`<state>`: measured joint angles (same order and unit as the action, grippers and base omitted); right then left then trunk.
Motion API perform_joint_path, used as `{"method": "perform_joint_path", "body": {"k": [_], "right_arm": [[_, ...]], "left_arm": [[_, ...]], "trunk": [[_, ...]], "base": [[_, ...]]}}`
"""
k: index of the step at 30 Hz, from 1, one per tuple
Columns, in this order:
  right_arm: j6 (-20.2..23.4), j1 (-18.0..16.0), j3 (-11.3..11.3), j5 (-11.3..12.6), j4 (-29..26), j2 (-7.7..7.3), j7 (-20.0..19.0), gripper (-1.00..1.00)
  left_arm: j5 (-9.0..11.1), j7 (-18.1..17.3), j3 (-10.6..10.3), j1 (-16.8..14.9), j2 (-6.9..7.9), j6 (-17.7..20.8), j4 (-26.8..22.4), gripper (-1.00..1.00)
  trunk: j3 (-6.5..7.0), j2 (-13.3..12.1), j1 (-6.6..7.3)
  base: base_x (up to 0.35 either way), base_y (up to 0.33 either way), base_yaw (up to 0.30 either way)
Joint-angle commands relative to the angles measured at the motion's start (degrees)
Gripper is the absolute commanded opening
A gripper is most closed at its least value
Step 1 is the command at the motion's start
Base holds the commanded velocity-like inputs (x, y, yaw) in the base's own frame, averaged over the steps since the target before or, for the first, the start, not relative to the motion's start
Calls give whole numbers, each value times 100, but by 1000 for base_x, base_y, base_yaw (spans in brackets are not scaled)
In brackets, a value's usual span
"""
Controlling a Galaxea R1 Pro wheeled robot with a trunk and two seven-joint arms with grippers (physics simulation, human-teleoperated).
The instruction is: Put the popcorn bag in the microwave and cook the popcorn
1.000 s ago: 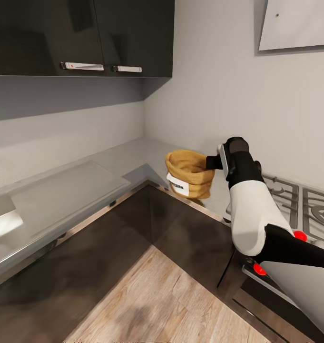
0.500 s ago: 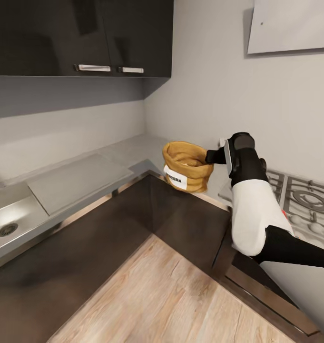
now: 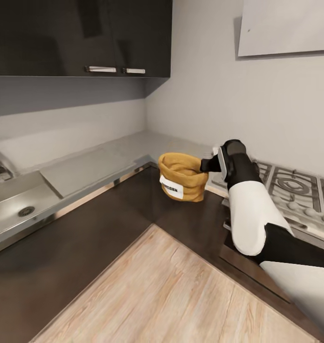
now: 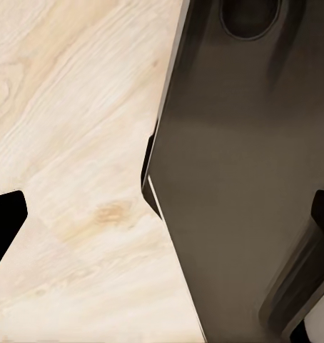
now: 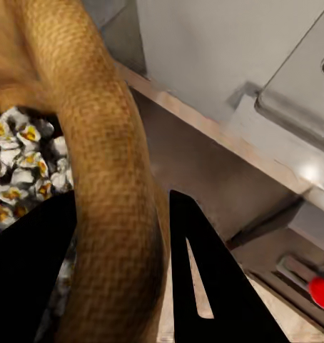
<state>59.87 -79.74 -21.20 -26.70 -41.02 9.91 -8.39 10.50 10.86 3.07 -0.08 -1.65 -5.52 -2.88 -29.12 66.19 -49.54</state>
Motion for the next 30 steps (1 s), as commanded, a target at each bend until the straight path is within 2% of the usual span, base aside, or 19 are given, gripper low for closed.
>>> {"method": "perform_joint_path", "body": {"k": [1,4,8,10,12,14,17,21,30], "right_arm": [[13,-6,-33,-63,68,9,-47,-100],[13,11,-54,-61,117,9,-47,-100],[13,507,-84,-59,120,9,-48,-100],[13,674,-90,157,120,9,-105,-100],[13,807,-105,523,114,9,-183,-100],[13,979,-111,623,104,9,-182,-100],[-19,1130,-118,644,103,9,-180,-100],[-515,1395,-121,623,103,9,-115,-100],[-533,1400,-118,597,85,9,-128,-100]], "left_arm": [[22,3,27,0,0,-20,-2,100],[22,3,27,0,4,-20,-2,100],[22,3,27,0,7,-20,-2,100],[22,3,27,1,7,-20,-2,100],[22,3,27,0,7,-20,-3,100],[22,3,27,0,7,-20,-2,100],[22,3,27,0,7,-20,-2,100],[22,3,27,0,7,-20,-6,100],[22,5,27,0,7,-20,-9,100]], "trunk": [[-5,4,3],[-5,4,3],[-5,4,3],[-5,4,3],[-2,4,3],[11,4,3],[37,4,3],[74,4,3],[156,4,3]], "base": [[-345,0,0],[-337,0,0],[-197,0,0],[-17,0,0],[-4,0,0],[-1,0,0],[0,0,0],[0,0,0],[0,0,0]]}}
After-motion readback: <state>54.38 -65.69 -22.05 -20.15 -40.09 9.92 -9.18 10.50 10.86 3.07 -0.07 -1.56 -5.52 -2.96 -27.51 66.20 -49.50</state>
